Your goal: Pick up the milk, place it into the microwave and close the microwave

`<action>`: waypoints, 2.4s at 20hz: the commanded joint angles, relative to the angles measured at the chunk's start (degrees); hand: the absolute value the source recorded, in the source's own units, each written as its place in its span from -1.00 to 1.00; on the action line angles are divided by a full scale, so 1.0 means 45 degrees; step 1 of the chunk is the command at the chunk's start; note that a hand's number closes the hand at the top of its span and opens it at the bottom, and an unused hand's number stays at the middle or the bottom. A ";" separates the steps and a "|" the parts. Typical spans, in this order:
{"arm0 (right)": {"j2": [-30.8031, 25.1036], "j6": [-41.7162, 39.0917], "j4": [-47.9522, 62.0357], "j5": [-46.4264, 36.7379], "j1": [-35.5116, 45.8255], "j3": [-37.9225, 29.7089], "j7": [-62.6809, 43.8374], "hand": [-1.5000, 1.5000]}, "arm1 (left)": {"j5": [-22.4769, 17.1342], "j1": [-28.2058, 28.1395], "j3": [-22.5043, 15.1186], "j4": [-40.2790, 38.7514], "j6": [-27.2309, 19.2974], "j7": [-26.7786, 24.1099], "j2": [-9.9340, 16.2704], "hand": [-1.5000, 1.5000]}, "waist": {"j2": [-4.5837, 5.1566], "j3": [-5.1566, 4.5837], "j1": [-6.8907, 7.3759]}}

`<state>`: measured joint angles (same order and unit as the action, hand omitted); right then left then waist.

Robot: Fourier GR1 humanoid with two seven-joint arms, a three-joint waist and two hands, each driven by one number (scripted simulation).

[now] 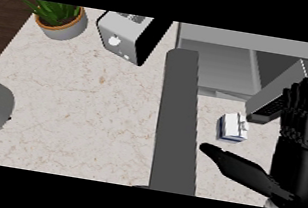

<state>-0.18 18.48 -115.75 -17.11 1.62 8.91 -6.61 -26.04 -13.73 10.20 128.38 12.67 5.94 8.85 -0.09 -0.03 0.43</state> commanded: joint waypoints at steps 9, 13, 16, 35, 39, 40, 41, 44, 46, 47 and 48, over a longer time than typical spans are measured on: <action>0.0036 0.0936 0.3154 0.0302 -0.0055 -0.0964 0.1430 -1.00 | -0.2367 -0.1732 0.2441 0.0898 0.1635 0.0235 0.0364 -1.00 | 0.0008 0.0008 0.0002; -0.0219 0.1240 0.4012 0.0954 -0.0734 -0.1571 0.2607 -1.00 | -0.2049 -0.2049 0.2384 0.0913 0.2030 -0.0168 -0.0253 -1.00 | 0.0012 0.0009 -0.0045; -0.0008 0.1724 0.6576 0.1368 -0.0030 -0.2263 0.3955 -1.00 | -0.3198 -0.2843 0.3185 0.1607 0.2497 0.0080 0.0195 -1.00 | 0.0023 0.0017 0.0083; -0.0870 0.0733 1.6332 0.3222 0.1681 -0.4949 1.1084 -1.00 | -0.4048 -0.4241 0.4478 0.0683 0.5167 -0.0409 -0.1023 -1.00 | 0.0036 0.0021 0.0155; -0.1465 0.0063 1.8277 0.3539 0.2742 -0.5488 1.2113 -1.00 | -0.4288 -0.3480 0.4704 0.1214 0.4270 0.0468 -0.0539 -1.00 | 0.0051 0.0026 0.0092; -0.0854 0.0550 1.8907 0.3628 0.2896 -0.5650 1.2951 -1.00 | -0.4657 -0.4105 0.4669 0.1797 0.4398 0.0557 -0.0912 -1.00 | 0.0048 0.0030 0.0153; -0.1129 0.0244 1.9396 0.3522 0.3364 -0.5588 1.2765 -1.00 | -0.4289 -0.3971 0.4218 0.1953 0.4453 0.0724 -0.1026 -1.00 | 0.0058 0.0032 0.0155; -0.0985 0.0520 2.0815 0.3727 0.4137 -0.6066 1.3879 -1.00 | -0.5195 -0.3541 0.5167 0.0854 0.4540 0.0708 -0.0159 -1.00 | 0.0070 0.0033 0.0163; -0.1678 -0.0462 2.1553 0.4120 0.4665 -0.6529 1.3913 -1.00 | -0.4116 -0.4248 0.4335 0.1759 0.4972 0.0520 -0.1518 -1.00 | 0.0094 0.0044 0.0261; -0.1150 -0.0719 2.1554 0.4034 0.3869 -0.6348 1.5115 -1.00 | -0.4512 -0.4094 0.4654 0.1203 0.5198 0.0265 -0.1311 -1.00 | 0.0087 0.0042 0.0226; -0.1743 -0.0953 2.2014 0.4162 0.4657 -0.6600 1.4607 -1.00 | -0.4425 -0.4338 0.4730 0.1217 0.5551 0.0179 -0.1434 -1.00 | 0.0093 0.0043 0.0280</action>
<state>-6.05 17.28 -23.06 0.45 19.05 -18.69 54.76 -45.09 -31.95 30.96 131.98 35.38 7.23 3.80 0.12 -0.06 1.33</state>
